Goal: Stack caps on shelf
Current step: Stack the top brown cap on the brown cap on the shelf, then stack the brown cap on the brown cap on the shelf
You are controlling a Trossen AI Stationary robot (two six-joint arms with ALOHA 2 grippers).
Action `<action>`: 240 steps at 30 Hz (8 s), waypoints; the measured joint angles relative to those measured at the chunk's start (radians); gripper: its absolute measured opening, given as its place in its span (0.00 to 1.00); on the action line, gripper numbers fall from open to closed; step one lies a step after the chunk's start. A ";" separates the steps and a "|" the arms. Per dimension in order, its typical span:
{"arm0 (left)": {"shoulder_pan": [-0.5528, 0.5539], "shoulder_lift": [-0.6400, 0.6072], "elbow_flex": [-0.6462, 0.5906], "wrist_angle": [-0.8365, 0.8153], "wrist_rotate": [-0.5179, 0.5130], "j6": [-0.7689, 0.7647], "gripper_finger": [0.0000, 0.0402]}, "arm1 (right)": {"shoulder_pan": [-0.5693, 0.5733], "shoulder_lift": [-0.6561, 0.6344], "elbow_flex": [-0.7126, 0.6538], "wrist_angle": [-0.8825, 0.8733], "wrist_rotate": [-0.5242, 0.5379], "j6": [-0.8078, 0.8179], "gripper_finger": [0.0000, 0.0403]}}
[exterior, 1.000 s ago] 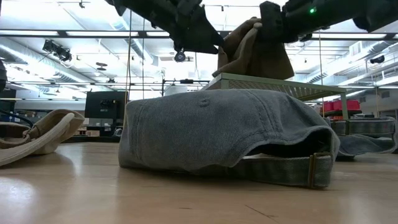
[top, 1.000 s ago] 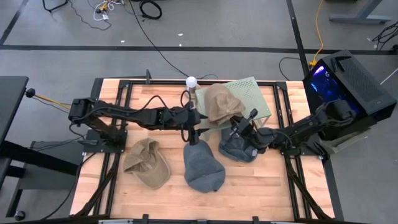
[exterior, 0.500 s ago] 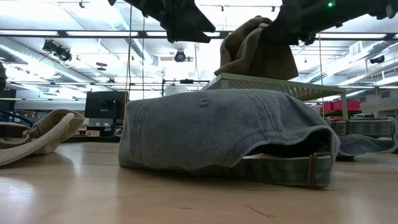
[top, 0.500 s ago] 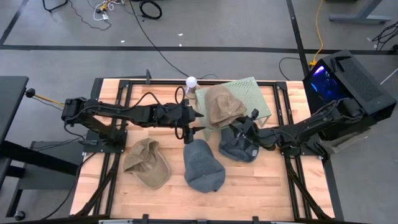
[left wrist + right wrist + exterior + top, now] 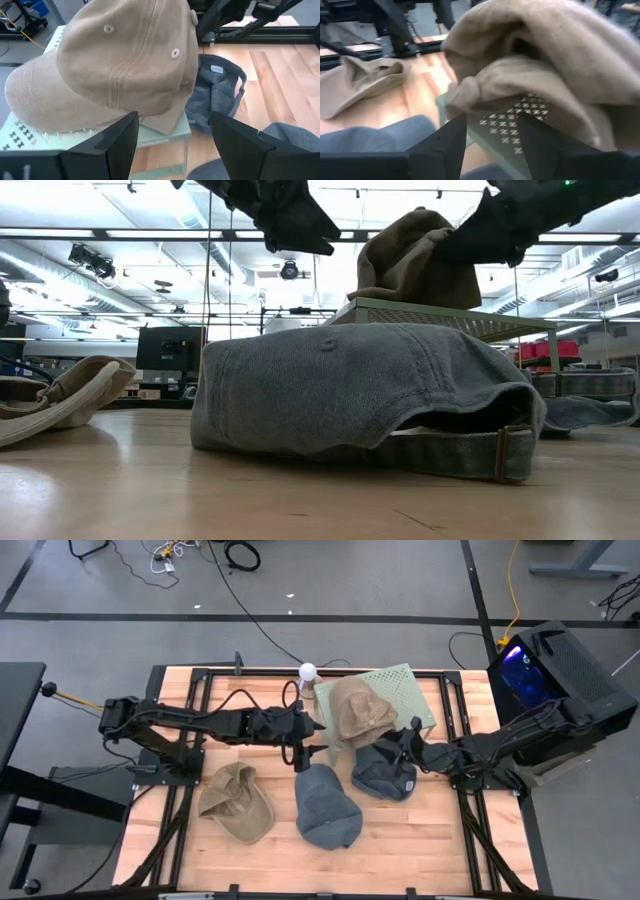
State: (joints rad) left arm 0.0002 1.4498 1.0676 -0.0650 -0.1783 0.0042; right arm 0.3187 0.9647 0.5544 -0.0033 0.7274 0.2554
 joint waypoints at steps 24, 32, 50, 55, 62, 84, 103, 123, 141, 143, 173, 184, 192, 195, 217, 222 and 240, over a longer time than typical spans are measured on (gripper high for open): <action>-0.090 -0.039 -0.001 -0.148 0.000 -0.045 0.63 | 0.000 -0.050 0.000 -0.205 -0.142 -0.084 0.40; -0.129 -0.039 -0.001 -0.152 0.000 -0.049 0.63 | 0.000 -0.051 0.000 -0.112 -0.109 -0.296 0.40; -0.135 -0.039 -0.001 -0.157 0.017 -0.148 0.63 | 0.000 -0.197 0.000 -0.168 -0.268 -0.192 0.40; -0.139 -0.045 0.000 -0.278 0.141 -0.209 0.63 | 0.008 -0.191 0.000 -0.161 -0.428 -0.113 0.40; -0.194 -0.086 0.001 -0.437 0.166 -0.305 0.63 | 0.094 -0.156 0.000 -0.076 -0.314 -0.160 0.40; -0.539 -0.104 0.000 -0.553 -0.139 -0.443 0.44 | 0.220 0.150 0.001 0.600 -0.185 -0.664 0.40; -0.542 -0.104 0.000 -0.565 -0.106 -0.386 0.44 | 0.220 0.247 0.024 0.600 -0.440 -0.507 0.40; -0.579 -0.089 0.000 -0.566 -0.132 -0.524 0.44 | 0.220 0.252 0.024 0.586 -0.432 -0.410 0.40; -0.606 -0.034 -0.001 -0.681 -0.107 -0.632 0.44 | 0.248 0.252 0.024 0.450 -0.579 -0.274 0.40; -0.612 -0.026 -0.002 -0.710 -0.097 -0.663 0.44 | 0.248 0.252 0.024 0.447 -0.579 -0.274 0.40; -0.893 0.151 -0.001 -0.864 0.044 -0.753 0.44 | 0.247 0.251 -0.014 0.474 -0.578 -0.301 0.40; -0.892 0.262 -0.001 -0.894 -0.004 -0.620 0.44 | 0.247 0.251 -0.014 0.475 -0.578 -0.293 0.40; -0.876 0.285 -0.001 -0.888 -0.094 -0.654 0.32 | 0.247 0.251 -0.014 0.485 -0.578 -0.290 0.40; -0.866 0.285 -0.001 -0.889 -0.152 -0.687 0.15 | 0.247 0.251 -0.014 0.487 -0.578 -0.290 0.40; -0.718 -0.022 0.000 -0.368 -0.315 -0.579 0.04 | 0.247 0.251 -0.014 0.489 -0.455 -0.290 0.40; -0.708 -0.093 0.000 -0.255 -0.315 -0.533 0.04 | 0.247 0.251 -0.014 0.489 -0.455 -0.290 0.40; -0.703 -0.137 0.001 0.264 -0.323 -0.279 0.04 | 0.247 0.251 -0.015 0.598 -0.455 -0.361 0.40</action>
State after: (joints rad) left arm -0.7029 1.3132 1.0687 0.1991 -0.5014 -0.2748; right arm 0.5655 1.2160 0.5392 0.5949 0.2722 -0.1054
